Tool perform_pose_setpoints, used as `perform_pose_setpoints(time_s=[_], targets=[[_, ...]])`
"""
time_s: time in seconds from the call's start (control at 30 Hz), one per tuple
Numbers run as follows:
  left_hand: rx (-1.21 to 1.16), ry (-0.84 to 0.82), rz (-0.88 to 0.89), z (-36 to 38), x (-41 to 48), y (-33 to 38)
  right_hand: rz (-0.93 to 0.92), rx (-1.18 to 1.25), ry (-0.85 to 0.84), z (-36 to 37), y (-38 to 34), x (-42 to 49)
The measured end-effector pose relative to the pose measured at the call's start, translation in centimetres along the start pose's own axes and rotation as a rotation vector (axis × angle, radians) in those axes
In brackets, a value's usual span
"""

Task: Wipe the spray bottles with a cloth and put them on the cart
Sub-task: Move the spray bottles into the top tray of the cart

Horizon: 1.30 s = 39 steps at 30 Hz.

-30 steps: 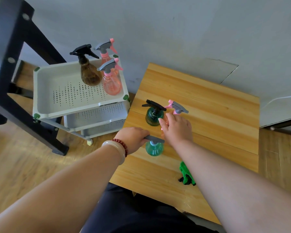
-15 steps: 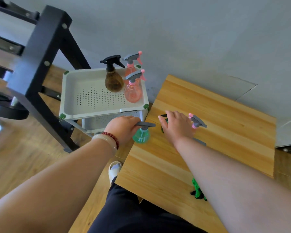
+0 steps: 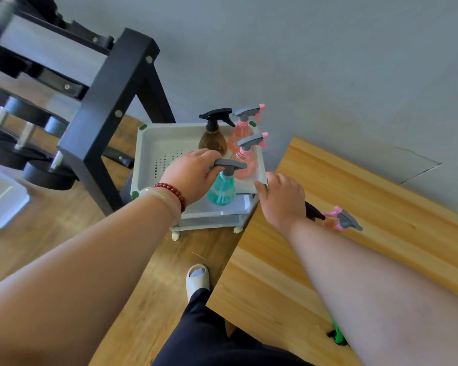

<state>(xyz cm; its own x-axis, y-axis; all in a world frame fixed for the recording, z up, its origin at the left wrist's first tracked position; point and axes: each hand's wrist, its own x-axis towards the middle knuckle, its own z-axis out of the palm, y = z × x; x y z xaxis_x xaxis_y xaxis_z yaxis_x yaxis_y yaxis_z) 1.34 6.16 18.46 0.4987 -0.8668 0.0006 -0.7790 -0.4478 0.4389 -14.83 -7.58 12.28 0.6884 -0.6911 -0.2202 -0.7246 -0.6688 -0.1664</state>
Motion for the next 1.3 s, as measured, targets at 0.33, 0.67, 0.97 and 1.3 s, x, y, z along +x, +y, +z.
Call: perform_pose_setpoints(time_s=[0.33, 0.67, 0.97, 1.3], targets=[[0.002, -0.017, -0.126, -2.0, 4.6, -3.8, -0.002, 0.002, -0.009, 0.7, -3.5, 3.4], [-0.116, -0.063, -0.266, 2.7, 7.8, -6.8, 0.049, -0.04, -0.126, 3.7, -4.3, 6.4], [-0.338, -0.082, -0.228, 3.8, 8.1, -5.7, 0.028, -0.017, -0.111, 4.3, -5.6, 7.0], [0.439, -0.326, 0.315, 1.3, 9.3, -7.8, 0.013, -0.04, -0.02, 3.3, -3.8, 6.2]])
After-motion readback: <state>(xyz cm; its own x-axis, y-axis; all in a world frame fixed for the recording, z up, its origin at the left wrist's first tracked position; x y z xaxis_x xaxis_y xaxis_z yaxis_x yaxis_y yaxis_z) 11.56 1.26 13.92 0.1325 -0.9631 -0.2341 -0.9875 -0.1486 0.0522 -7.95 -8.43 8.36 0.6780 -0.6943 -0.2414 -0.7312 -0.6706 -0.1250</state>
